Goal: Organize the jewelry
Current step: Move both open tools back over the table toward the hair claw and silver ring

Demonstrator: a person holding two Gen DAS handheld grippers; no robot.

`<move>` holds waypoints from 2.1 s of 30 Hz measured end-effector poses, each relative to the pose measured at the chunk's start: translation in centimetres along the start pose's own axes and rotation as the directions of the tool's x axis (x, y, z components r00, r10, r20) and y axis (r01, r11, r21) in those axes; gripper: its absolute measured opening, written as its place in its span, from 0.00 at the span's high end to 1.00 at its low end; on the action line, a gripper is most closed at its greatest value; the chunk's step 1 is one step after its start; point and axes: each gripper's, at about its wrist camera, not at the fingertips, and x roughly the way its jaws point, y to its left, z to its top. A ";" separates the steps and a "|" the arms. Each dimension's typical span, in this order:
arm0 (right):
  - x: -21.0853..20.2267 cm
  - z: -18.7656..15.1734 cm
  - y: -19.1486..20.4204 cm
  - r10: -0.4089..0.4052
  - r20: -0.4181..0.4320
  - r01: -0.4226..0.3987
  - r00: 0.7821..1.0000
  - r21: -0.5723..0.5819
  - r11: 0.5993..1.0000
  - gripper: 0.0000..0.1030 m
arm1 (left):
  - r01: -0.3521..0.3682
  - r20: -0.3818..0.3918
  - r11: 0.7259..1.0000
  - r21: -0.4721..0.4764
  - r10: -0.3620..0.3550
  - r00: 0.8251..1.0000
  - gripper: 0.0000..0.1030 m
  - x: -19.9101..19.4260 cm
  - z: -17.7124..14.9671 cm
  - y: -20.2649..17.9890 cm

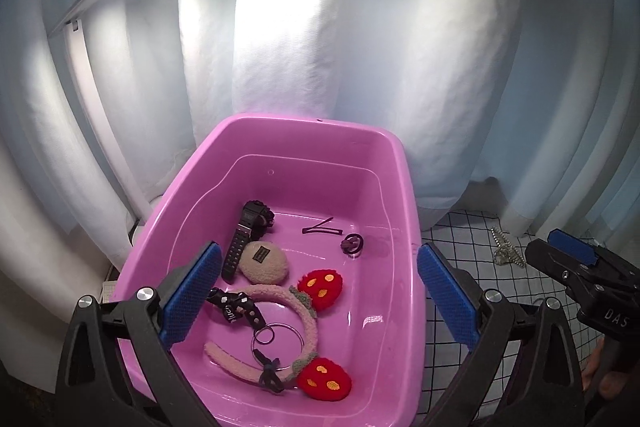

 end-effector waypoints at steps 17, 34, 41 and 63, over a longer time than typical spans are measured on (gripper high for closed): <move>-12.0 -12.6 -19.4 -0.357 -0.019 0.343 0.934 0.330 0.879 0.31 | 0.281 -0.131 0.927 0.248 -0.255 0.958 0.06 4.0 -3.8 -22.0; -2.6 -18.1 -24.1 -0.416 -0.135 0.425 0.899 0.498 0.756 0.31 | 0.383 -0.250 0.841 0.383 -0.305 0.919 0.06 18.4 -8.3 -29.0; 1.4 -18.7 -24.4 -0.446 -0.126 0.440 0.886 0.528 0.726 0.31 | 0.390 -0.274 0.835 0.389 -0.299 0.914 0.06 23.3 -8.8 -30.6; 5.3 -18.2 -23.6 -0.551 -0.131 0.541 0.824 0.469 0.698 0.31 | 0.413 -0.305 0.840 0.351 -0.315 0.899 0.06 28.4 -8.9 -30.3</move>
